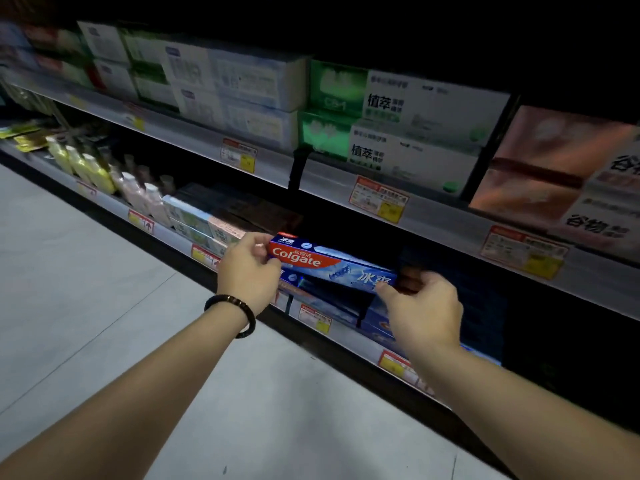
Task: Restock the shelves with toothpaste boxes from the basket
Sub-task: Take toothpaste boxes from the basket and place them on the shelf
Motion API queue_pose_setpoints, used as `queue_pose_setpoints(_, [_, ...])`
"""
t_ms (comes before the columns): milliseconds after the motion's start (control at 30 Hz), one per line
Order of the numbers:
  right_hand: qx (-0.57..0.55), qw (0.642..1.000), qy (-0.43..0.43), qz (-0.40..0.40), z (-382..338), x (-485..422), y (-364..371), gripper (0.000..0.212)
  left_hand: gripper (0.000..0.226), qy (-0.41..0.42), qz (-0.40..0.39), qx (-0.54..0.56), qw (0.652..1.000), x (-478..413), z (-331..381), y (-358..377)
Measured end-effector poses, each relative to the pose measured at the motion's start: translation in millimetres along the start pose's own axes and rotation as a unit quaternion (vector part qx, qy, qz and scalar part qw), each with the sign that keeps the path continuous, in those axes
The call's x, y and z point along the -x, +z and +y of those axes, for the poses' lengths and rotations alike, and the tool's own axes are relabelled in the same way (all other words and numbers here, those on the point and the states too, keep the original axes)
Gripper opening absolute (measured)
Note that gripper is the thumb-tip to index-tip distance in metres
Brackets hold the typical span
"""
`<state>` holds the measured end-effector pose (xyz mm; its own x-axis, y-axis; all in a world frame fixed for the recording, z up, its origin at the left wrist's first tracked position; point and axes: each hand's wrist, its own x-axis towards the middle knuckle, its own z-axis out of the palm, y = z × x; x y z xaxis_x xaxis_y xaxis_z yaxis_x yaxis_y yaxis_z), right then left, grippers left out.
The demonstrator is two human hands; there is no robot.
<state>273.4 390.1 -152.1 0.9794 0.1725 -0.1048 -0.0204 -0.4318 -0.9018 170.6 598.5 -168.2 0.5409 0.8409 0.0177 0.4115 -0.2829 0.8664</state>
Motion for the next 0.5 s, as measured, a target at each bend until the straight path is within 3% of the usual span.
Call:
queue_pose_setpoints(200, [0.036, 0.998, 0.024, -0.040, -5, -26, 5, 0.044, 0.037, 0.017, 0.037, -0.034, 0.999, -28, -5, 17])
queue_pose_setpoints(367, [0.067, 0.993, 0.042, -0.090, -1, -38, 9, 0.044, 0.049, -0.002, 0.013, -0.061, 0.998, -34, -4, 34])
queue_pose_setpoints(500, [0.103, 0.985, 0.047, -0.130, -2, -43, 10, 0.041, 0.039, -0.036, -0.017, -0.051, 0.998, -43, 3, 39])
